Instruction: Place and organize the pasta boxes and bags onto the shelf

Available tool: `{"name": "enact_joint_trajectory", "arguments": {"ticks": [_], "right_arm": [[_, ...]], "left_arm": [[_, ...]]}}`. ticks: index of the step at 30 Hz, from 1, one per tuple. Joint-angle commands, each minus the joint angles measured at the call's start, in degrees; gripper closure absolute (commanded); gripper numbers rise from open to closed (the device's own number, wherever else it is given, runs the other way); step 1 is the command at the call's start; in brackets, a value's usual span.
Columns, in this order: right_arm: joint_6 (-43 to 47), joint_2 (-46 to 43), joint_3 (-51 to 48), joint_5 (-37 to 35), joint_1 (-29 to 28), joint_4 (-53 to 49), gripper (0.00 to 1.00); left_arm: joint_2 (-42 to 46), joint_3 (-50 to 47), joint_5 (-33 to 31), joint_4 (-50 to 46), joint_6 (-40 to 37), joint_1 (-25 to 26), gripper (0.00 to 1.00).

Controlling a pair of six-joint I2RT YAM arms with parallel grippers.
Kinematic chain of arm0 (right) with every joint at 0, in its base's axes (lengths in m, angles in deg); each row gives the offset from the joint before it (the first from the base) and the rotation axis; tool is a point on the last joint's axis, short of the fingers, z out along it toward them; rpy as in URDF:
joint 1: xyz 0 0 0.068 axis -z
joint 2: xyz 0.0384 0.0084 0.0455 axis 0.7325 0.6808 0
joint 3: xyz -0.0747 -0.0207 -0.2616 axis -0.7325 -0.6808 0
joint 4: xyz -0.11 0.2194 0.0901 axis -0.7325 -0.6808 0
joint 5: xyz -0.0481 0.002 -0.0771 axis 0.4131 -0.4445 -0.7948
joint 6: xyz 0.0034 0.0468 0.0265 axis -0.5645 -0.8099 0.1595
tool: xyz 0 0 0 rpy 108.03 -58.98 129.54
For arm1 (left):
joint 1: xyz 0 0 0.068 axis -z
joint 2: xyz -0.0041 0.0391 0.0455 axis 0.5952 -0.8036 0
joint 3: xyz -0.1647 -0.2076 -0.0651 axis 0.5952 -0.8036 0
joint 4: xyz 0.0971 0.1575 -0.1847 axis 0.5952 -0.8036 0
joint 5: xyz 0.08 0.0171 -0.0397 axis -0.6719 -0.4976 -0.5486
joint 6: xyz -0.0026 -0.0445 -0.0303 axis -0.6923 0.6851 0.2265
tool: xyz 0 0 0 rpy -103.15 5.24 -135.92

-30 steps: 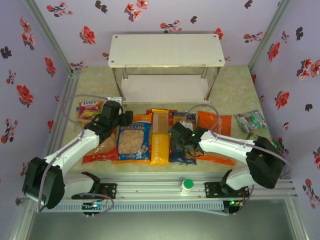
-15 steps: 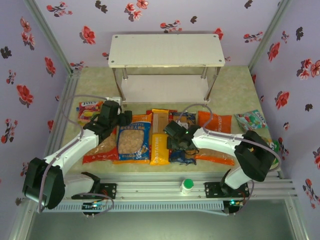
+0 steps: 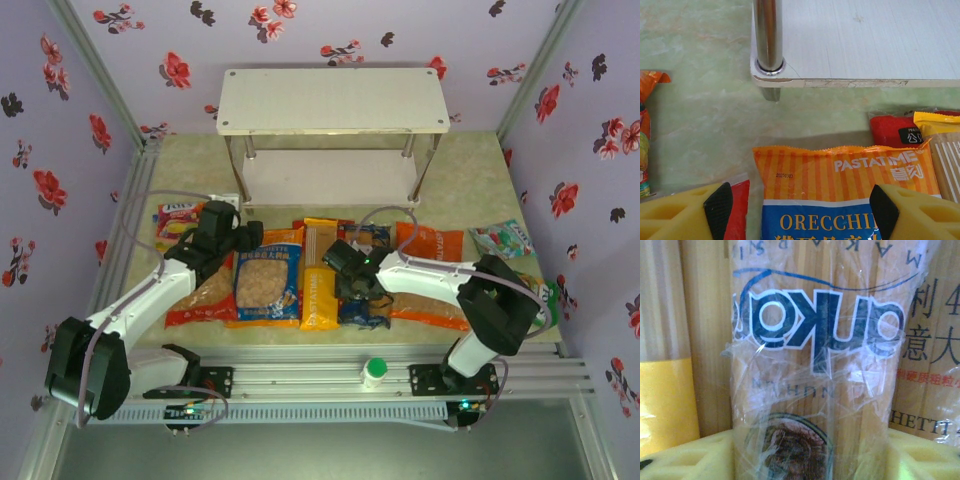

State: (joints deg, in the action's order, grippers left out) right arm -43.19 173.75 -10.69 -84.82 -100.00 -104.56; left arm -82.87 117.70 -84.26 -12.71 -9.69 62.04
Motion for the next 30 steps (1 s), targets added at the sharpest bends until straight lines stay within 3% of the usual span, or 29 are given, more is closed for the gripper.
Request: {"name": "enact_joint_trajectory", "arguments": {"ticks": [1, 17, 22, 26, 30], "right_arm": [[-0.65, 3.73, -0.46, 4.81, -0.45, 1.75, 0.40], [0.58, 1.14, 1.03, 3.94, -0.49, 0.17, 0.64], [0.93, -0.88, 1.39, 3.03, -0.45, -0.55, 0.80], [1.21, -4.02, 1.52, 1.10, -0.48, -1.45, 1.00], [2.18, -6.77, 2.21, -0.44, -0.28, -3.05, 1.00]], "left_arm": [[0.57, -0.05, 1.01, 0.38, 0.38, -0.69, 0.24], [1.41, 0.99, 1.74, -0.21, 0.02, -1.14, 0.26], [1.80, 1.09, 1.72, -0.36, -0.08, -1.17, 0.27], [2.09, 1.01, 1.69, -0.36, -0.13, -1.13, 0.27], [2.19, 0.88, 1.74, -0.28, -0.21, -1.25, 0.28]]}}
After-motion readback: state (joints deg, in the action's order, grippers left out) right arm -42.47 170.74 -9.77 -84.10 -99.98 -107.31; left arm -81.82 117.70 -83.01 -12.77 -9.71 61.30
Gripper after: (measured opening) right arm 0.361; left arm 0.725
